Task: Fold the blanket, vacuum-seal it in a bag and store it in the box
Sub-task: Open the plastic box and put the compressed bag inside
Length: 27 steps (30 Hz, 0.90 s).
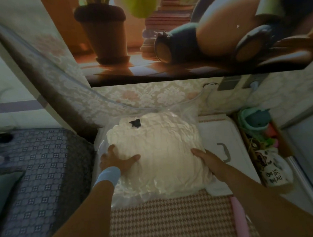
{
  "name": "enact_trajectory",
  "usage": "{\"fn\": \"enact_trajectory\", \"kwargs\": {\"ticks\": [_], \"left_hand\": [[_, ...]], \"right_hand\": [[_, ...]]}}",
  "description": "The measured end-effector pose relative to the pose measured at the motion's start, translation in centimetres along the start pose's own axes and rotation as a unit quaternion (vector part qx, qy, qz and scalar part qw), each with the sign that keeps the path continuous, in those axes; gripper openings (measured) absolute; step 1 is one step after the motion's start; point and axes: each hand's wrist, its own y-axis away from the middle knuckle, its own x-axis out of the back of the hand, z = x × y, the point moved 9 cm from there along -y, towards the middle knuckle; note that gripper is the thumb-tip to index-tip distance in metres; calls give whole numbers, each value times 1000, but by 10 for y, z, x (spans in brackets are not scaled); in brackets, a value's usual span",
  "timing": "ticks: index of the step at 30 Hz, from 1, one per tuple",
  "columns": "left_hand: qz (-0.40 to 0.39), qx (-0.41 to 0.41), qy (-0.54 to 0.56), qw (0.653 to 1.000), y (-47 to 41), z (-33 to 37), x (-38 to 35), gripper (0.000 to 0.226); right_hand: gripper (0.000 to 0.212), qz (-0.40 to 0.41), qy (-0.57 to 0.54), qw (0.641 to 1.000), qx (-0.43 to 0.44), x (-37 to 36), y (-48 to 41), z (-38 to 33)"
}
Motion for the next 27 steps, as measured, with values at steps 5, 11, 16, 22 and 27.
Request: {"fn": "enact_trajectory", "kwargs": {"ticks": [5,11,16,22,27], "left_hand": [[-42,15,-38,998,43,-27,-18,135],[-50,25,-204,977,87,-20,-17,137],[-121,-262,-332,898,105,56,-57,125],[-146,-290,-378,867,88,43,-100,136],[-175,-261,-420,852,67,52,-108,134]], "right_hand": [[109,-8,25,997,-72,6,45,55],[120,200,369,907,-26,30,99,11],[123,-40,622,770,136,-75,85,-24],[130,-11,669,738,81,-76,49,-5],[123,-28,688,724,45,-80,19,-10]]}}
